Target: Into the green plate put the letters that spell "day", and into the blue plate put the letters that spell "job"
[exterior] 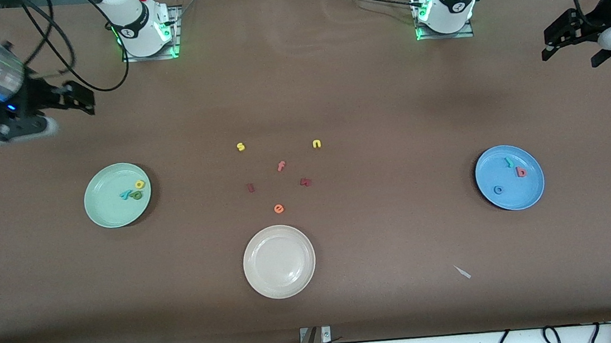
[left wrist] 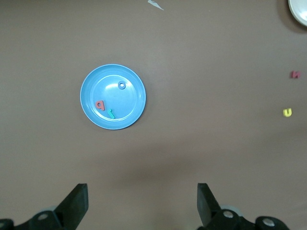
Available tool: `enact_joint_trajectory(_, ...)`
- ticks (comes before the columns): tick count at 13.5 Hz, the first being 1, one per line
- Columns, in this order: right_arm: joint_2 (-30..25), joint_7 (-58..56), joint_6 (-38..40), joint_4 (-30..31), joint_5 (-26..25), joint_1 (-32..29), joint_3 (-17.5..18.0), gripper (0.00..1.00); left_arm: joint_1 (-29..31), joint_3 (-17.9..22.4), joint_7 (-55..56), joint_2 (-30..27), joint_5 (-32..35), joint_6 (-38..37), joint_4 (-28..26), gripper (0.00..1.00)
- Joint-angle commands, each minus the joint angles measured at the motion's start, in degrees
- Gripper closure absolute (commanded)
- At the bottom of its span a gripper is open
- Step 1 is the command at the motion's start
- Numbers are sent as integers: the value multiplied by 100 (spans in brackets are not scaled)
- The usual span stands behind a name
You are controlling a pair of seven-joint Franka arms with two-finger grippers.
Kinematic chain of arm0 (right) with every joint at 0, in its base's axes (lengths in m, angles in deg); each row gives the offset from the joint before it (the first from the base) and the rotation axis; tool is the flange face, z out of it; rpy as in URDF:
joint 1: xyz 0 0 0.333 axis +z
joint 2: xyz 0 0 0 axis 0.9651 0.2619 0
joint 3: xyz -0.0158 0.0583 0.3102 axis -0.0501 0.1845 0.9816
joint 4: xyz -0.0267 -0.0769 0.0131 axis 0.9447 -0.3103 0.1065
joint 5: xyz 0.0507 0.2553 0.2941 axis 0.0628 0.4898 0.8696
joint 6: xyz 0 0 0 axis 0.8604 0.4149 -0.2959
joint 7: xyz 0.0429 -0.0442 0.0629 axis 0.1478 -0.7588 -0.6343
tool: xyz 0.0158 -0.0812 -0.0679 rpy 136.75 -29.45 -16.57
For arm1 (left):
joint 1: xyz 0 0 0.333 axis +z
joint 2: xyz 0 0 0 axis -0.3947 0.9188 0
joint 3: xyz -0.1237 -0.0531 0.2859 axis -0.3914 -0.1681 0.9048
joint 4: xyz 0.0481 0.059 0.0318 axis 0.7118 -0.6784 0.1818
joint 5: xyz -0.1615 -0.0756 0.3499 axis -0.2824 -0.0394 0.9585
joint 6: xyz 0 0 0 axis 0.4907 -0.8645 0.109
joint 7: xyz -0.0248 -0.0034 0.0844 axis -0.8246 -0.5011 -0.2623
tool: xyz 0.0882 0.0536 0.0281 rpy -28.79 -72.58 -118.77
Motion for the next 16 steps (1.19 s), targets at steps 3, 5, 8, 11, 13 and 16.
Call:
enact_joint_trajectory(3,-212,-29,-65,263,141,-292,-135,0,-13,12,524,116,154,-673,247,0)
enact_joint_trajectory(5,-203,41,-178,289,246,-345,-171,0,40,38,587,116,180,-735,256,0)
enact_joint_trajectory(8,-194,33,-416,315,300,-451,-171,0,111,47,587,124,180,-919,335,0)
enact_joint_trajectory(11,-186,42,-364,316,273,-442,-180,0,102,47,587,203,294,-858,344,0)
enact_joint_trajectory(13,-151,42,-346,298,256,-442,-189,0,102,47,587,212,303,-832,353,0)
enact_joint_trajectory(16,-63,42,-320,289,273,-451,-224,0,102,47,587,204,303,-875,370,0)
